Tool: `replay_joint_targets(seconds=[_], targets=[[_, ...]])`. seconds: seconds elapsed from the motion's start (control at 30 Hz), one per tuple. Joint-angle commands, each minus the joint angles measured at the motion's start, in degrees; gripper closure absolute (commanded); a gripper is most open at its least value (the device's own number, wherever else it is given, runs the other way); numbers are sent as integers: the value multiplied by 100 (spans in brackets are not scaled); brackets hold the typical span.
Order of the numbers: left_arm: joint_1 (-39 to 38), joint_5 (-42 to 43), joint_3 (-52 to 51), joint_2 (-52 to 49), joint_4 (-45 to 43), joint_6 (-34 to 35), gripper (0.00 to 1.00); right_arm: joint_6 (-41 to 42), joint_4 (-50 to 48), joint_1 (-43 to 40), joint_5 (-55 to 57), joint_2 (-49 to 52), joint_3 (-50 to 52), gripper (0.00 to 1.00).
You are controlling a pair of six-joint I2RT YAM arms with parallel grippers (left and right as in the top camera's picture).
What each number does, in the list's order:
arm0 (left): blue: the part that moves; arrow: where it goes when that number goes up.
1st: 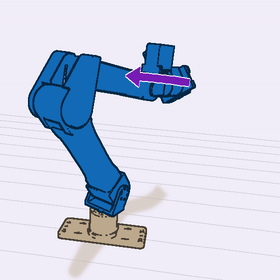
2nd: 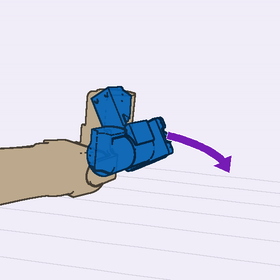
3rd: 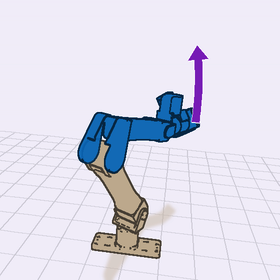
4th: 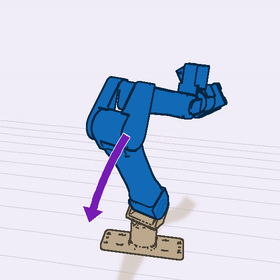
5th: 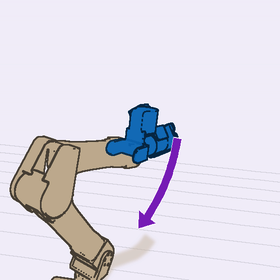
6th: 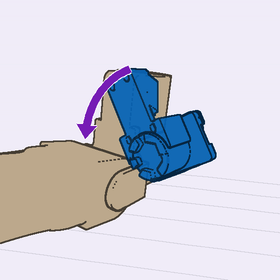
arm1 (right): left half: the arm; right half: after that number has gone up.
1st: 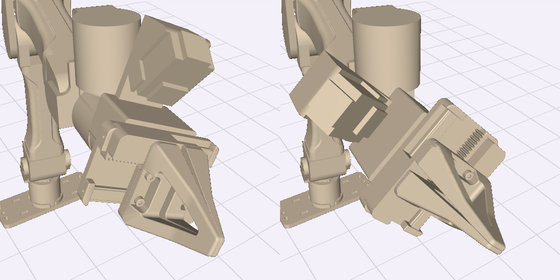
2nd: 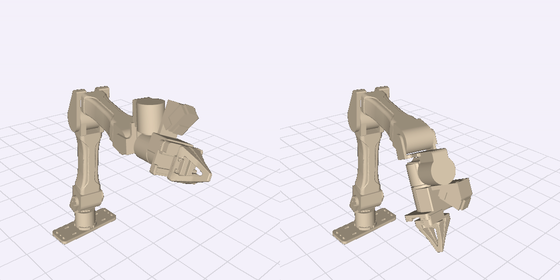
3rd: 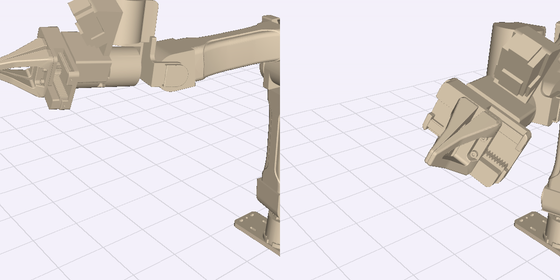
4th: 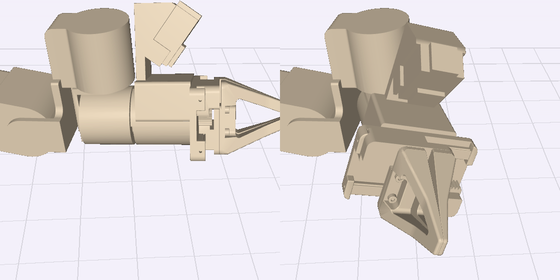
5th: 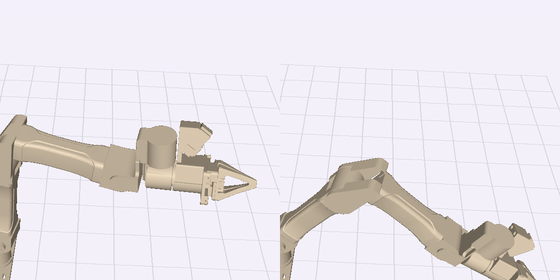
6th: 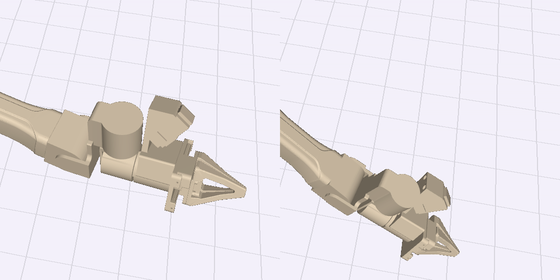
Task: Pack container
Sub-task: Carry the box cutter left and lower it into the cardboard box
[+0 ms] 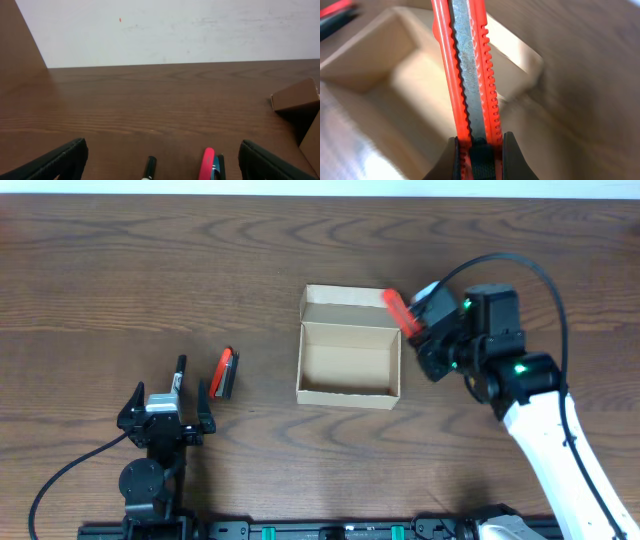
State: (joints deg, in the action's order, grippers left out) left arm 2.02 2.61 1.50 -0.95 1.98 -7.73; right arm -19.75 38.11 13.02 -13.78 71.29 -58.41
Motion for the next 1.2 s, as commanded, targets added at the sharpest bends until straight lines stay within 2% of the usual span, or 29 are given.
replay_joint_targets(seconds=[0.0,0.17,0.3,0.37,0.53,0.77,1.17], targets=[[-22,140,-118,31,212,2,5,-964,28,557,-428,-118,-116,99],[-22,140,-118,31,212,2,5,-1213,-39,1287,-426,-61,-116,99],[-22,140,-118,31,212,2,5,-1856,7,1668,-365,46,-116,99],[-22,140,-118,31,212,2,5,-1869,9,1768,-144,146,-116,99],[-22,140,-118,31,212,2,5,-2035,155,1770,-50,546,-116,99],[-22,140,-118,31,210,2,5,-2476,177,1733,684,1311,-116,99],[-22,140,-118,31,212,2,5,-2518,-240,1652,625,2417,-116,99]])
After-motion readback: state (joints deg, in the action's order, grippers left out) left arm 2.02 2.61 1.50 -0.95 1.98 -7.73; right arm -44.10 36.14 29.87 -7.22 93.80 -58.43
